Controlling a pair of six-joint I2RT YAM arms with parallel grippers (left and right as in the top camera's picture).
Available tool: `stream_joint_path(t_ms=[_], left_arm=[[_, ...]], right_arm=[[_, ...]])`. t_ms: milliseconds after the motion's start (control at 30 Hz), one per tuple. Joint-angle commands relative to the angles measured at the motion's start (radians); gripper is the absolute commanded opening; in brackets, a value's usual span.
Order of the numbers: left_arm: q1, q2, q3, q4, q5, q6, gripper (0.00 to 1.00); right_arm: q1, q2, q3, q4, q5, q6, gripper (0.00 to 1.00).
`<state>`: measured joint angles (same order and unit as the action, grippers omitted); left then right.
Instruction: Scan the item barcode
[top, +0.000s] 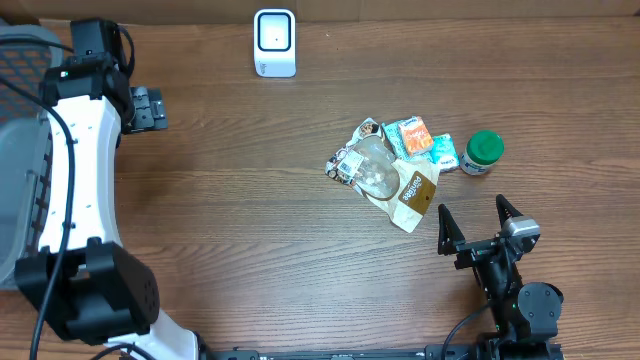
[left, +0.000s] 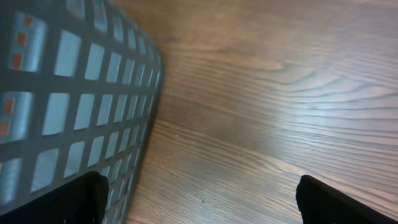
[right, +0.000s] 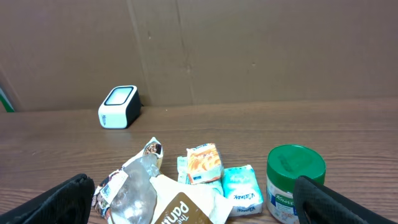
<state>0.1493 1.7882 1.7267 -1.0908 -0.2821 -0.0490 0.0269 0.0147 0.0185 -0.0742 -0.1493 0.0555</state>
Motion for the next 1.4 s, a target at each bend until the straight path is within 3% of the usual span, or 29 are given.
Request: stream_joint_path(t_ms=[0, 200, 367, 667, 933, 1367], left_arm=[[-0.066, -0.126, 0.011, 0.003, -0.009, 0.008, 0.99], [-0.179, -0.275, -0.024, 0.003, -0.018, 0.013, 1.00], [-0.189, -0.429, -0.180, 0.085, 0.000, 0.026, 0.99], [-0.189, -0.829, -0.793, 0.740, 0.214, 0.037, 1.00], [-0.189, -1.170, -1.262, 1.151, 0.342, 0.262, 1.00], [-0.179, -1.624, -1.660, 1.192, 0.325, 0.372, 0.99]], right_arm=[[-0.002, -0.012, -0.011, 0.005, -0.001, 0.000, 1.00], [-0.002, -0.012, -0.011, 0.005, -0.001, -0.001, 1.00], [-0.002, -0.012, -0.011, 0.005, -0.001, -0.001, 1.00], [-0.002, -0.012, -0.011, 0.005, -0.001, 0.000, 1.00], [-0.002, -0.012, -0.011, 0.005, -0.001, 0.000, 1.00], [-0.002, -0.012, -0.011, 0.005, -0.001, -0.001, 1.00]])
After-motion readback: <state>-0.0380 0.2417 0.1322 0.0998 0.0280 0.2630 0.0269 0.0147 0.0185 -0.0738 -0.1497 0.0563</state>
